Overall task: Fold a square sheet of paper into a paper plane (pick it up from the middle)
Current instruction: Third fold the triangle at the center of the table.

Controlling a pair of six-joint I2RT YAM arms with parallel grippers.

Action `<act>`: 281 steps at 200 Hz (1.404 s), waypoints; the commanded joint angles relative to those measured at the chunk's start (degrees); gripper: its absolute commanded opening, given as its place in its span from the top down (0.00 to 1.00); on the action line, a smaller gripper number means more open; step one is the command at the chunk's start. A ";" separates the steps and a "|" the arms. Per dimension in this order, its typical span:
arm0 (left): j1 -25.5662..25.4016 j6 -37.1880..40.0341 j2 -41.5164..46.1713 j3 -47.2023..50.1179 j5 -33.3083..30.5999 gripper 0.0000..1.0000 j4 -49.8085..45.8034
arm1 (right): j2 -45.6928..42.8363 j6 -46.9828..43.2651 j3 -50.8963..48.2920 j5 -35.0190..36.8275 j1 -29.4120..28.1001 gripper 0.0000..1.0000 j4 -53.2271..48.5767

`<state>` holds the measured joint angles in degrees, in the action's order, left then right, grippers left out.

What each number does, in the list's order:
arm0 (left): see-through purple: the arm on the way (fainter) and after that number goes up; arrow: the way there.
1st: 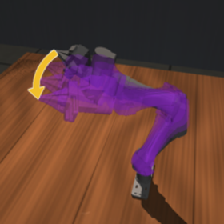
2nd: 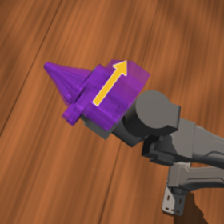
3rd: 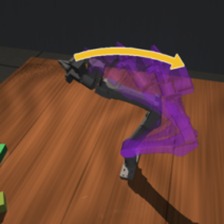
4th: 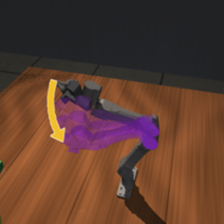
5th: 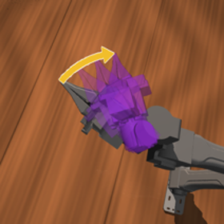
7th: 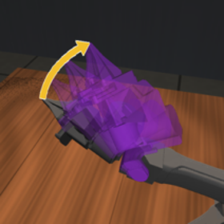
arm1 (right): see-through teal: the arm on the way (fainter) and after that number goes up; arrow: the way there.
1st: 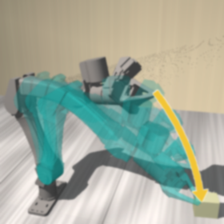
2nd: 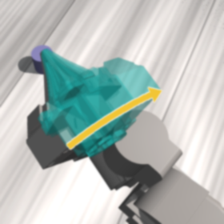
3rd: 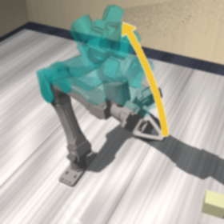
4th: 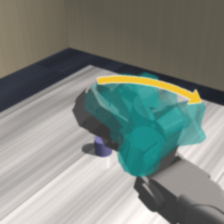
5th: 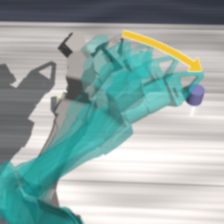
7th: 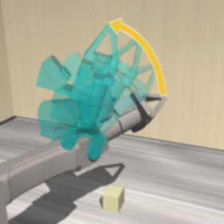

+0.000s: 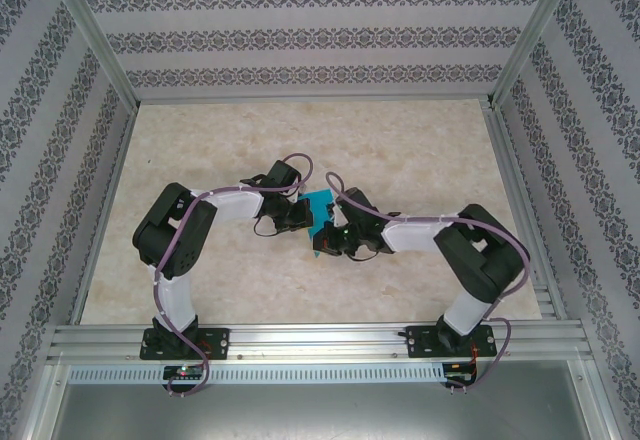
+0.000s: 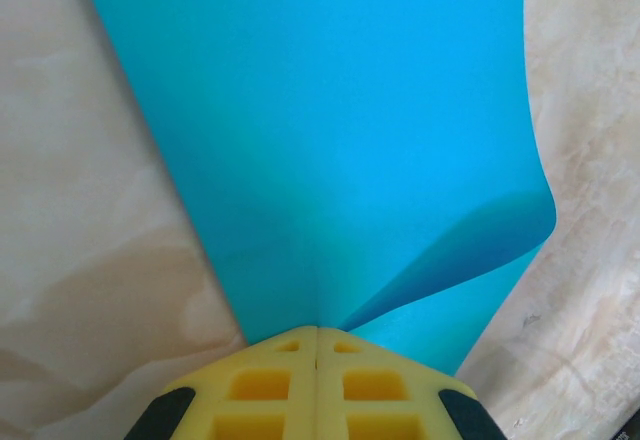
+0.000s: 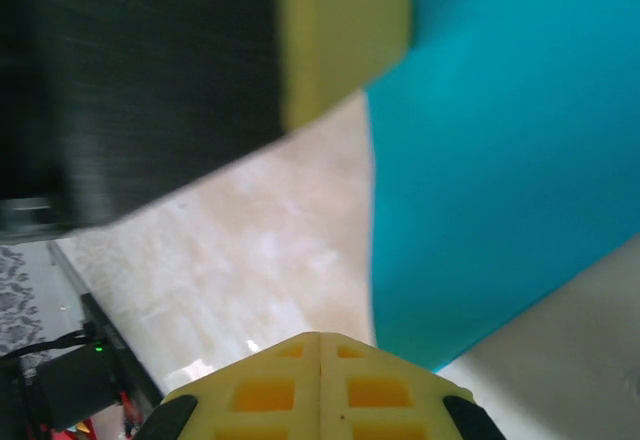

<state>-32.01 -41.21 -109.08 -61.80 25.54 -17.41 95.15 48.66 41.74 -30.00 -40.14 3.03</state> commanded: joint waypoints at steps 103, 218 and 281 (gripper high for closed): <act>-0.51 0.57 -2.86 1.23 -6.85 1.00 -6.50 | 4.53 -1.29 1.14 0.54 1.44 0.98 1.51; -0.51 0.66 4.44 -3.46 0.40 0.83 -3.63 | 8.45 1.61 2.03 3.62 1.33 0.99 -0.82; -0.71 -1.88 7.18 2.68 3.96 0.84 1.10 | 8.12 2.65 1.86 3.98 1.37 0.99 -0.65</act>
<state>-32.05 -41.87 -102.30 -61.80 27.16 -18.85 101.65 50.48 43.40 -29.50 -38.26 3.49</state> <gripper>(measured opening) 0.191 0.043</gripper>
